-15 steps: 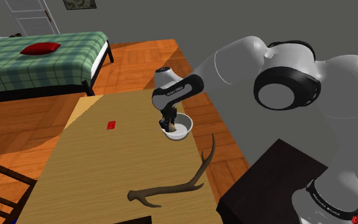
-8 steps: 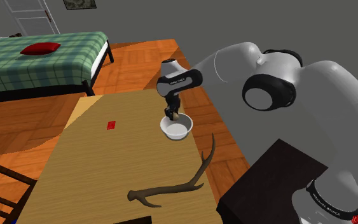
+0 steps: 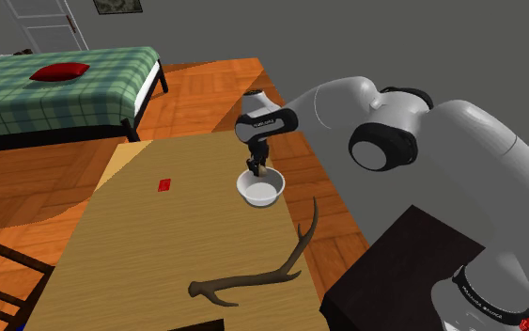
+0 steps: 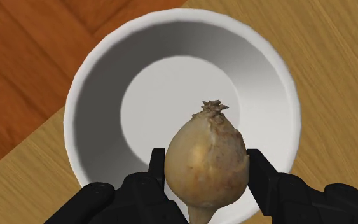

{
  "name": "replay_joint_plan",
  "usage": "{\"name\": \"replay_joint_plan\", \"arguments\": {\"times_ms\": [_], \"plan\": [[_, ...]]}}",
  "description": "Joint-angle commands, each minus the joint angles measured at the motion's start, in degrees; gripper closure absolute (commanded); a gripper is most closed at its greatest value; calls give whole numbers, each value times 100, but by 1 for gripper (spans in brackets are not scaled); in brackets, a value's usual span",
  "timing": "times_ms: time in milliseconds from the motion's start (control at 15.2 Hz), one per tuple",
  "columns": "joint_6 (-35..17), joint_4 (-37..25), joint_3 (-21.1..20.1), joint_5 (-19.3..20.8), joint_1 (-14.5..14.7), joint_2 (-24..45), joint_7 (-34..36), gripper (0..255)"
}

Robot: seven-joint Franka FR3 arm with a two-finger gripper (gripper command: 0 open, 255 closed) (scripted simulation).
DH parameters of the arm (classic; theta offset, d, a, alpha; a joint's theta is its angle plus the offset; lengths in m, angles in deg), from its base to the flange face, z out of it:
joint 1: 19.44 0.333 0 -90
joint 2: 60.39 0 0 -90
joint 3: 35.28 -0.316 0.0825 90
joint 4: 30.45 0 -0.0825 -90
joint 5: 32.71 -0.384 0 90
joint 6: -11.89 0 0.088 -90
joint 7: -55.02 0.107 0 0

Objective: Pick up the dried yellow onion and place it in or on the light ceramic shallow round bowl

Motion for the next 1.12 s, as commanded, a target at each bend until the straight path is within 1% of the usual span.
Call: {"name": "replay_joint_plan", "arguments": {"times_ms": [0, 462, 924, 990, 1056], "plan": [[-77, -31, -12, -11, -12, 105, -8, 255], [-308, -219, -55, -45, -49, 521, -11, 255], [-308, -219, -55, -44, -49, 521, -11, 255], [-308, -219, -55, -45, -49, 521, -12, 0], [-308, -220, -55, -44, -49, 521, -11, 0]]}}
